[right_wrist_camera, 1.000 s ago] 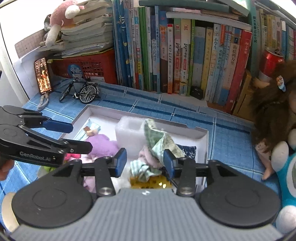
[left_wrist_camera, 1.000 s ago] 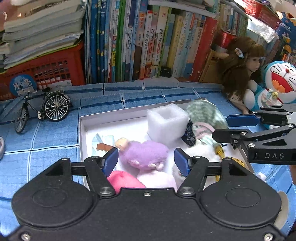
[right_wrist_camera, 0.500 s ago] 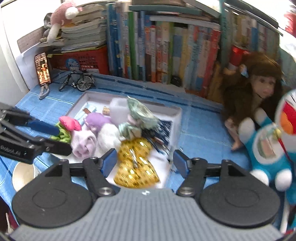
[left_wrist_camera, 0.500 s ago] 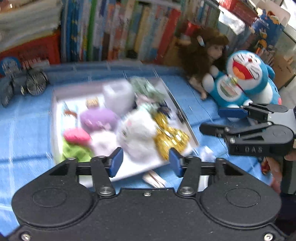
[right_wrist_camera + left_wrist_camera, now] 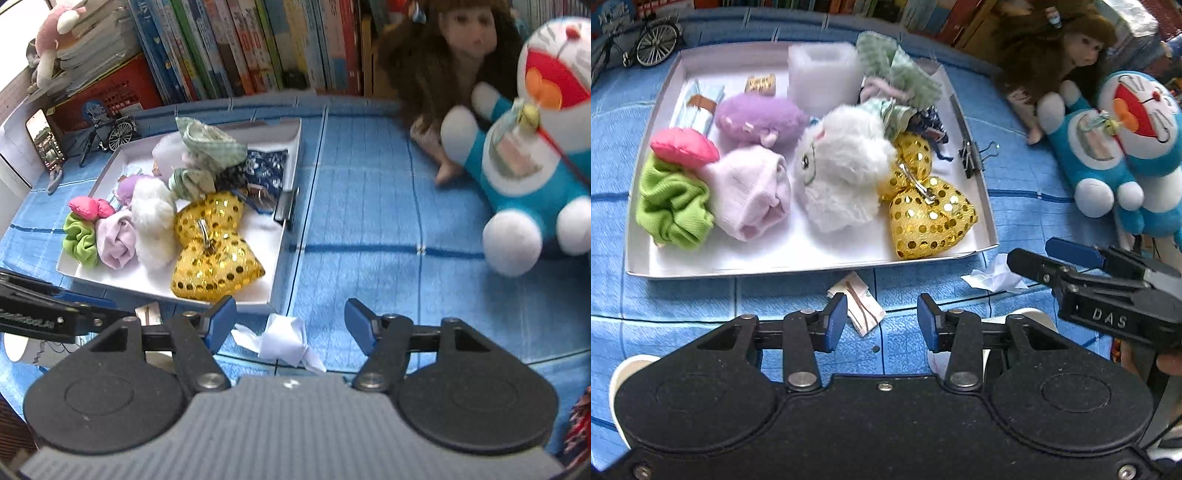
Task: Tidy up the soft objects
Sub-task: 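Grasp the white paper packet with the left tool while the right tool grasps the white tissue, then carry the paper packet and tissue over the tray with both tools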
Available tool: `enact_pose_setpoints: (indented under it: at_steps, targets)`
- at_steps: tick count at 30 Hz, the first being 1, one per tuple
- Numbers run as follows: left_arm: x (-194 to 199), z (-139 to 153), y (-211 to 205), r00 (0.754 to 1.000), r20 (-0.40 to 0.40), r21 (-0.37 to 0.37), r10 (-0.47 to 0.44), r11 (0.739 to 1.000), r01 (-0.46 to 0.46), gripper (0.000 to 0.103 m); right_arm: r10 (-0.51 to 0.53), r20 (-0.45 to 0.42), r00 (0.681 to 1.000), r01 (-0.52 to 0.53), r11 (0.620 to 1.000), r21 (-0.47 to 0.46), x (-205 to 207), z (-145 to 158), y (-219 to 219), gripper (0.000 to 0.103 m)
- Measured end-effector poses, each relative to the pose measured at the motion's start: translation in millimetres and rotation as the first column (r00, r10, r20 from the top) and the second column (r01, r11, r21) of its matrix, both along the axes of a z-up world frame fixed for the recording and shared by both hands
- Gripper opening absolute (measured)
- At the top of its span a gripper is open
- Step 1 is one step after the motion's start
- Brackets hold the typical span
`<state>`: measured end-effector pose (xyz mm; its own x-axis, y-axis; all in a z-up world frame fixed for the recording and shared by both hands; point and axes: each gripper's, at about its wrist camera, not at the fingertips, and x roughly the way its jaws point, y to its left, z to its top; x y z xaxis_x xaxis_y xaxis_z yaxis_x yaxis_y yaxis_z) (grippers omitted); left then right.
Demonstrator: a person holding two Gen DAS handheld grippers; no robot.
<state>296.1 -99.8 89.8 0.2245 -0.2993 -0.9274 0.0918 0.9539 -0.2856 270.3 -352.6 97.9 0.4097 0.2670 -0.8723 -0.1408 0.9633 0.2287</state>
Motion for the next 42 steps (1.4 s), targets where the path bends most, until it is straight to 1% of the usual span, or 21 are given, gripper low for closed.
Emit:
enact_pose_setpoints:
  at_steps: [3, 7, 9, 11, 15, 18, 21, 24, 27, 30, 31, 32, 33, 34, 37, 40, 42]
  targets:
    - [2.1, -8.0, -5.9, 1.0, -0.003, 0.02, 0.013, 1.0, -0.013, 0.038, 0.002, -0.011, 1.0, -0.002, 1.0, 0.004, 0.7, -8.9, -0.3, 0.076]
    - [4.3, -14.5, -10.7, 0.999, 0.011, 0.059, 0.03, 0.998, -0.03, 0.039, 0.007, -0.019, 1.0, -0.007, 1.0, -0.001, 1.8, -18.5, 1.3, 0.076]
    - [4.1, -15.8, -11.2, 0.999, 0.021, 0.09, 0.033, 0.995, -0.035, 0.041, 0.023, -0.007, 1.0, -0.023, 1.0, 0.0, 0.4, -20.5, 3.8, 0.076]
    - [5.2, -18.5, -10.2, 0.999, 0.02, 0.099, 0.042, 0.994, -0.043, 0.042, 0.026, -0.005, 1.0, -0.026, 1.0, 0.011, 0.1, -22.1, 5.3, 0.076]
    - [9.2, -30.6, -6.0, 0.997, -0.026, 0.076, 0.072, 0.995, -0.07, 0.042, 0.027, -0.013, 1.0, -0.026, 0.999, 0.032, 4.4, -25.1, 5.1, 0.075]
    - [9.8, -37.2, -4.9, 0.995, -0.042, 0.061, 0.085, 0.995, -0.083, 0.042, 0.012, -0.032, 0.999, -0.01, 0.998, 0.067, 6.1, -28.7, 1.3, 0.073]
    - [9.2, -38.5, -5.7, 0.996, -0.033, 0.055, 0.085, 0.995, -0.083, 0.041, -0.006, -0.043, 0.999, 0.01, 0.995, 0.098, 6.6, -30.9, -3.9, 0.072]
    - [8.5, -37.6, -6.0, 0.996, -0.036, 0.033, 0.08, 0.996, -0.079, 0.04, -0.043, -0.047, 0.998, 0.048, 0.992, 0.114, 8.2, -30.6, -12.4, 0.067]
    - [7.5, -38.2, -7.0, 0.997, -0.035, 0.027, 0.074, 0.997, -0.073, 0.039, -0.062, -0.07, 0.996, 0.072, 0.986, 0.15, 11.1, -32.8, -19.2, 0.067]
    - [6.2, -39.7, -8.8, 0.997, -0.025, 0.033, 0.069, 0.997, -0.069, 0.037, -0.038, -0.077, 0.996, 0.047, 0.991, 0.126, 11.0, -36.6, -12.9, 0.065]
    - [6.5, -41.0, -10.5, 0.998, -0.022, 0.032, 0.066, 0.997, -0.066, 0.035, -0.032, -0.082, 0.996, 0.041, 0.992, 0.12, 11.6, -38.7, -10.2, 0.061]
    - [5.8, -40.7, -10.4, 0.998, -0.019, 0.029, 0.062, 0.998, -0.061, 0.029, -0.03, -0.089, 0.996, 0.04, 0.993, 0.114, 12.2, -41.0, -7.8, 0.05]
    - [5.3, -40.7, -10.3, 0.998, -0.021, 0.025, 0.057, 0.998, -0.057, 0.026, -0.033, -0.094, 0.995, 0.043, 0.994, 0.105, 12.5, -42.8, -5.9, 0.045]
    - [4.7, -40.8, -10.3, 0.998, -0.023, 0.02, 0.053, 0.998, -0.053, 0.026, -0.039, -0.095, 0.995, 0.048, 0.994, 0.096, 12.0, -43.8, -5.1, 0.033]
    - [0.6, -37.5, -10.8, 0.999, -0.017, 0.016, 0.034, 0.999, -0.034, 0.026, -0.038, -0.08, 0.996, 0.046, 0.993, 0.104, 8.0, -40.1, -6.9, 0.033]
    - [-4.5, -27.0, -12.6, 1.0, 0.019, 0.017, 0.007, 1.0, -0.007, 0.026, -0.046, -0.048, 0.998, 0.05, 0.995, 0.082, 3.5, -28.0, -9.1, 0.033]
    - [-7.7, -17.6, -13.3, 0.999, 0.047, 0.005, 0.004, 1.0, -0.004, 0.026, -0.064, -0.009, 0.998, 0.064, 0.996, 0.056, -0.9, -16.2, -11.7, 0.033]
